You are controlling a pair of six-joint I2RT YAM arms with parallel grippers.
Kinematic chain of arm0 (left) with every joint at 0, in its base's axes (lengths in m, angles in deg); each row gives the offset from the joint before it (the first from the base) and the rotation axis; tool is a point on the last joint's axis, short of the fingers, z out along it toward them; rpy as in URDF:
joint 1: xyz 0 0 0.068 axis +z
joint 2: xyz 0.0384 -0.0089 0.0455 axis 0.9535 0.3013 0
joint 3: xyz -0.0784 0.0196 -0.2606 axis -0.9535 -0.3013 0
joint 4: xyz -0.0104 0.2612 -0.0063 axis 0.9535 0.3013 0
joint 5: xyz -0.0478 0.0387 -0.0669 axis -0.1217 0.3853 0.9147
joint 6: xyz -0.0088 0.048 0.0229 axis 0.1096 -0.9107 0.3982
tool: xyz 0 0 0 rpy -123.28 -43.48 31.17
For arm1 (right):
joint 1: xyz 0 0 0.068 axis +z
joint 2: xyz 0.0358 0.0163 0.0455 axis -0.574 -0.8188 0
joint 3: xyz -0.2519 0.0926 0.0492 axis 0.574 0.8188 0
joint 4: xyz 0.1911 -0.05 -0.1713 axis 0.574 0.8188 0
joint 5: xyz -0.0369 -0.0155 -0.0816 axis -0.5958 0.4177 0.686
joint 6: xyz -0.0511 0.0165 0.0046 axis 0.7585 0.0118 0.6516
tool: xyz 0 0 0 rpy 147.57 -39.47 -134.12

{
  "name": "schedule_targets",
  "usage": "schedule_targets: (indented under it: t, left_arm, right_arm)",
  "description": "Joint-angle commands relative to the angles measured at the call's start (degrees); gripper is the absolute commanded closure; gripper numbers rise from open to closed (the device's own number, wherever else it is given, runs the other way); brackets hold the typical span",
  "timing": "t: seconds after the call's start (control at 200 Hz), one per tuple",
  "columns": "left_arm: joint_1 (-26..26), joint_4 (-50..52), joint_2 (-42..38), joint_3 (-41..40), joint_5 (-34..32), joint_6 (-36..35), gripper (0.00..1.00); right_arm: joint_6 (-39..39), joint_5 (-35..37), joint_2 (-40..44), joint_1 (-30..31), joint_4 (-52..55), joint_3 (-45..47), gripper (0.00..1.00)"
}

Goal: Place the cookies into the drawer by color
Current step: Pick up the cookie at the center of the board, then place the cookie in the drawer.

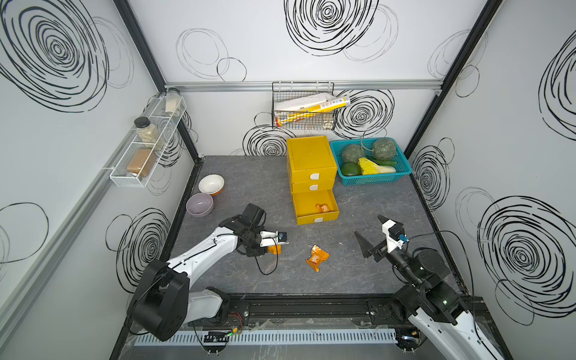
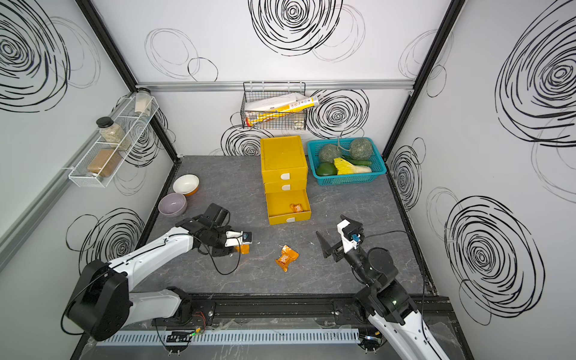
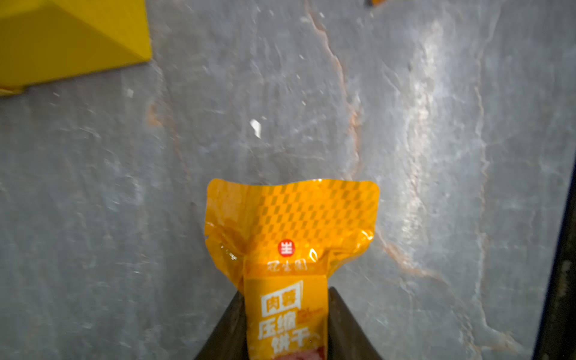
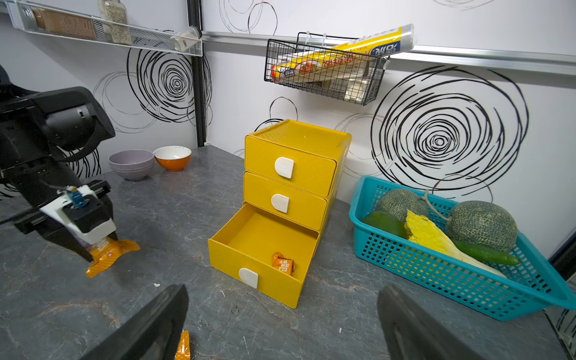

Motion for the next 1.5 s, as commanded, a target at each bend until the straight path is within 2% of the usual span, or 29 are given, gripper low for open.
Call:
schedule_targets:
  t: [0.0, 0.32, 0.626, 0.696, 0.891, 1.076, 1.101, 1.267, 1.492]
  left_arm:
    - [-0.7, -4.55, 2.86, 5.94, 3.85, 2.95, 0.69]
    - [-3.51, -11.33, 15.17, 23.9, 4.59, 9.81, 0.71]
    - [-7.16, -13.83, 26.44, 36.58, 1.66, 15.02, 0.72]
    - [-7.23, -13.65, 27.81, 38.06, 1.19, 15.39, 0.67]
    - [-7.28, -16.27, 28.19, 37.52, -0.57, 16.59, 0.37]
    - [-7.25, -17.61, 25.52, 35.32, -0.15, 17.73, 0.16]
    - [-7.28, -17.6, 25.03, 35.15, -0.24, 18.03, 0.11]
    - [-7.16, -17.33, 21.12, 33.69, 0.54, 20.12, 0.01]
    - [-6.14, -14.82, 16.3, 32.67, 2.7, 23.6, 0.01]
  right_arm:
    - [0.34, 0.69, 0.87, -0.27, -1.7, 0.49, 0.0]
    - [0.52, 0.56, 0.77, -0.28, -1.8, 0.54, 0.0]
    - [0.5, 0.53, 1.07, -0.34, -1.54, 0.5, 0.0]
    - [0.43, 0.71, 1.45, -0.32, -1.51, 0.54, 0.0]
    - [0.55, 0.42, 1.28, -0.36, -1.43, 0.56, 0.0]
    - [0.99, -0.53, 1.13, -0.36, -1.67, 0.85, 0.0]
    - [1.03, -0.54, 1.02, -0.36, -1.47, 0.76, 0.0]
    - [1.17, -0.84, 0.87, -0.36, -1.71, 0.85, 0.0]
    - [1.68, -2.43, 0.16, -0.36, -1.54, 0.93, 0.0]
